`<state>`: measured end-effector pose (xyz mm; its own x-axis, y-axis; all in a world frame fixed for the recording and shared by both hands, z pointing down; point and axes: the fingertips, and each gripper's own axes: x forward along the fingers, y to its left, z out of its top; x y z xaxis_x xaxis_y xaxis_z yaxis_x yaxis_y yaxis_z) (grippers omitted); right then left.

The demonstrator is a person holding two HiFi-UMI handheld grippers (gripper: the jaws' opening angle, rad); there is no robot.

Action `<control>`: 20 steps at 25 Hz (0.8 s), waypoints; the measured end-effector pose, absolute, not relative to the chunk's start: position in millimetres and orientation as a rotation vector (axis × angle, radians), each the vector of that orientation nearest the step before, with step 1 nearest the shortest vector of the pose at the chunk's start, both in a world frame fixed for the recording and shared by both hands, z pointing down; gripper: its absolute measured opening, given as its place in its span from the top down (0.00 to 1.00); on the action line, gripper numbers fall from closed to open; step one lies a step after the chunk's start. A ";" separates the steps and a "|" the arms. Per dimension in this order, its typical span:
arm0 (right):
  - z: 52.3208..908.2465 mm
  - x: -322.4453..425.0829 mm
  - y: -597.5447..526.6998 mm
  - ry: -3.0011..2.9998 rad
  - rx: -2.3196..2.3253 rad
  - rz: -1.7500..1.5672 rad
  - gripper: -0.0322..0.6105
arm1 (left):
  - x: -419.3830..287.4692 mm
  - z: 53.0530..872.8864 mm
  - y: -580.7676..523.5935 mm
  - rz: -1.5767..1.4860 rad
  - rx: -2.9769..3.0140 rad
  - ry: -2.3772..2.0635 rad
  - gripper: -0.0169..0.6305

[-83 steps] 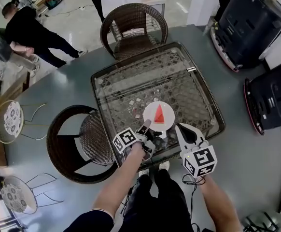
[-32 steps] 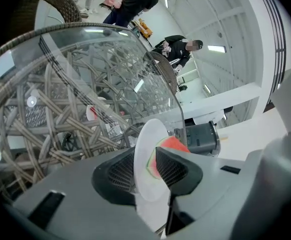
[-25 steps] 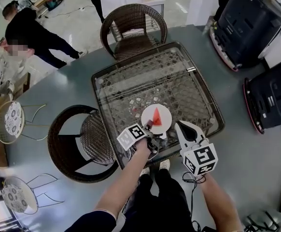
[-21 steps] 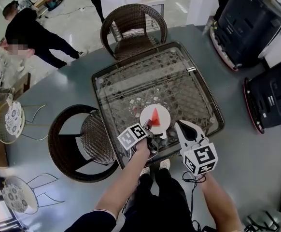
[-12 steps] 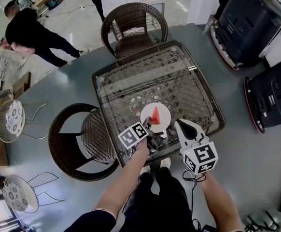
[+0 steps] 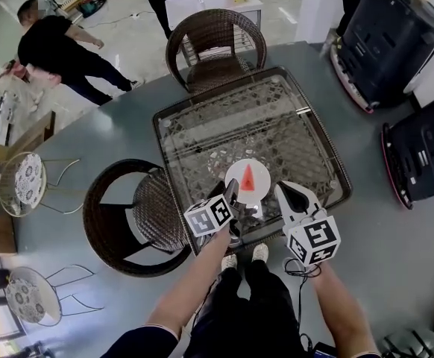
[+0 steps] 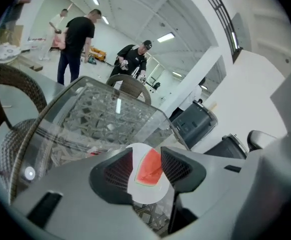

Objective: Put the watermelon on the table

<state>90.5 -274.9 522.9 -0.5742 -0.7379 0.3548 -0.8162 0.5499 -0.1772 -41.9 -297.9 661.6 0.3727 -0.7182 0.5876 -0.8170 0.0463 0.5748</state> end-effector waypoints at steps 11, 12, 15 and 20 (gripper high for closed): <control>462.6 84.7 -263.2 -2.659 1.332 0.404 0.95 | -5.7 499.6 -275.5 0.098 2.427 -1.216 0.92; 455.5 84.5 -261.6 -2.670 1.332 0.391 0.95 | -2.3 487.3 -271.1 0.106 2.477 -1.207 0.95; 434.2 81.6 -256.6 -2.704 1.332 0.337 0.95 | 5.6 452.6 -257.8 0.104 2.608 -1.173 0.96; 399.1 70.7 -244.8 -2.764 1.314 0.224 0.95 | 10.9 406.2 -236.1 0.077 2.730 -1.158 0.96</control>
<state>70.7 -244.8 399.1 -0.6311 -0.7650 0.1286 -0.7757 0.6231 -0.1002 10.9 -236.1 406.2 0.6960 -0.7087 0.1154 -0.7178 -0.6820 0.1403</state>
